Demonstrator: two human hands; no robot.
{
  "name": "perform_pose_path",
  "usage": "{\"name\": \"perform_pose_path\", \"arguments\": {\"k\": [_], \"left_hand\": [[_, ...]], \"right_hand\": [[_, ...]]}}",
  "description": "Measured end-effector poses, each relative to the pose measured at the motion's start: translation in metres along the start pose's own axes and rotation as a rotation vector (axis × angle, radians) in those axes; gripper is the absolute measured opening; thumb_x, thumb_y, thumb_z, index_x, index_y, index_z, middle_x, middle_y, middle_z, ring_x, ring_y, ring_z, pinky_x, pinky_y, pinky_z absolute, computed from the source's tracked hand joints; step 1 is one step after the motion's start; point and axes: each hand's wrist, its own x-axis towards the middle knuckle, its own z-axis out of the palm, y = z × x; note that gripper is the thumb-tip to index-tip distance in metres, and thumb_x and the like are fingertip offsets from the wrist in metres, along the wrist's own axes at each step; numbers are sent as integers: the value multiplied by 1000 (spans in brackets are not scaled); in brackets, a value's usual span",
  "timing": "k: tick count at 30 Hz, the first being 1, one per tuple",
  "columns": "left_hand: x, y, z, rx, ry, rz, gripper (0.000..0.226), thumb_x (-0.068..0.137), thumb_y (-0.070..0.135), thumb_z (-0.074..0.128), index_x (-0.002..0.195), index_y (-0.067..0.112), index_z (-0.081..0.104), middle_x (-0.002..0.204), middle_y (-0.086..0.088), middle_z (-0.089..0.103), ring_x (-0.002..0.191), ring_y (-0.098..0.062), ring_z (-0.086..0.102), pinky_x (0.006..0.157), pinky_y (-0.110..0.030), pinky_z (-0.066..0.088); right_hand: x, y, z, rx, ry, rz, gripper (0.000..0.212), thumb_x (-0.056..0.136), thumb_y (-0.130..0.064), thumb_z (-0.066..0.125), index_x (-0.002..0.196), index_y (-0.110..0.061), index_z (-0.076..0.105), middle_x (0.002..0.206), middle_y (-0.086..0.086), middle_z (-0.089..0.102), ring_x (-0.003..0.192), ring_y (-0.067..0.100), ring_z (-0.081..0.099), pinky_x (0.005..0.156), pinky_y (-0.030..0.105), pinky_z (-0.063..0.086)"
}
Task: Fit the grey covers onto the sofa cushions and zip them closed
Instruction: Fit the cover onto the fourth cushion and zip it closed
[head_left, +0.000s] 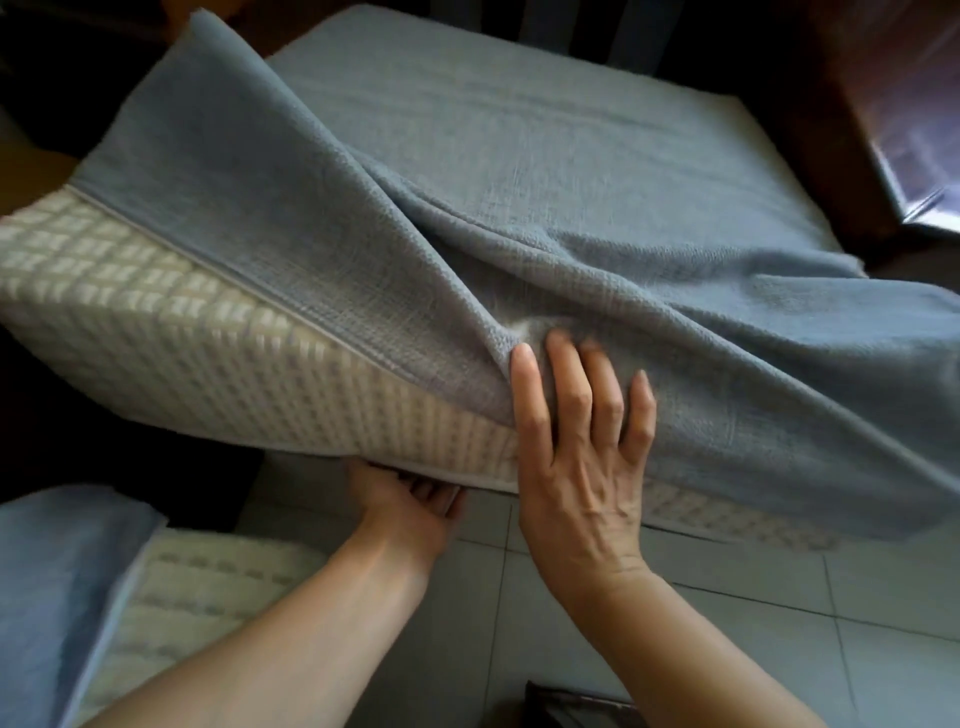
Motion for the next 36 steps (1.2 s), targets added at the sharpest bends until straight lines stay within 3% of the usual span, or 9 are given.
{"name": "perform_pose_path", "arguments": {"k": [4, 8, 9, 14, 20, 23, 29, 32, 36], "left_hand": [[-57, 30, 39, 4, 6, -25, 54, 91, 59, 27, 95, 12, 55, 97, -10, 55, 84, -25, 54, 90, -37, 39], [-104, 59, 75, 11, 5, -58, 61, 93, 59, 25, 123, 11, 48, 112, -12, 50, 114, -29, 51, 99, -41, 37], [-111, 65, 83, 12, 9, -59, 61, 93, 58, 25, 124, 11, 47, 113, -13, 50, 114, -30, 51, 99, -41, 37], [-138, 85, 127, 28, 91, -13, 53, 96, 55, 23, 111, 11, 47, 86, -13, 51, 75, -27, 51, 90, -42, 41], [-165, 110, 183, 47, 120, 47, 47, 97, 49, 26, 108, 11, 52, 82, -14, 54, 70, -28, 52, 81, -41, 44], [-172, 128, 217, 64, 85, 55, 50, 97, 48, 26, 106, 7, 54, 84, -15, 57, 80, -30, 57, 81, -41, 45], [-173, 162, 285, 80, 32, 21, 61, 96, 53, 30, 123, 2, 47, 115, -20, 54, 120, -33, 51, 88, -43, 43], [-169, 177, 317, 59, 48, 9, 68, 95, 55, 33, 131, -1, 44, 128, -21, 52, 123, -34, 49, 94, -43, 43], [-170, 201, 367, 32, 44, -36, 69, 94, 56, 37, 131, -2, 46, 127, -21, 55, 118, -33, 54, 93, -42, 46]], "right_hand": [[63, 12, -44, -33, -55, -24, 57, 88, -3, 37, 143, -13, 28, 140, 14, 33, 130, 35, 34, 110, 56, 18], [120, 27, -78, -56, -129, -48, 67, 80, -5, 39, 146, -12, 26, 140, 11, 38, 130, 34, 37, 110, 56, 15], [132, 30, -83, -56, -140, -54, 69, 79, -6, 41, 146, -12, 26, 140, 11, 39, 130, 33, 37, 110, 57, 15], [180, 48, -97, -24, -142, -94, 85, 67, -6, 63, 145, -13, 29, 139, 10, 44, 129, 33, 38, 109, 58, 16], [245, 70, -103, 59, -187, -70, 97, 57, -2, 69, 145, -17, 32, 139, 7, 45, 129, 33, 37, 111, 55, 9], [289, 83, -100, 78, -214, -38, 95, 59, 0, 62, 147, -18, 30, 138, 7, 44, 129, 35, 36, 111, 58, 7], [367, 111, -77, 48, -258, 14, 107, 54, -9, 83, 146, -21, 28, 136, 5, 45, 127, 33, 34, 109, 59, 6], [401, 125, -68, 40, -263, 21, 107, 55, -15, 84, 146, -22, 28, 138, 6, 45, 128, 33, 34, 109, 58, 5], [452, 141, -61, 0, -305, 23, 111, 54, -25, 87, 147, -21, 26, 141, 8, 42, 131, 36, 36, 109, 56, 2]]}}
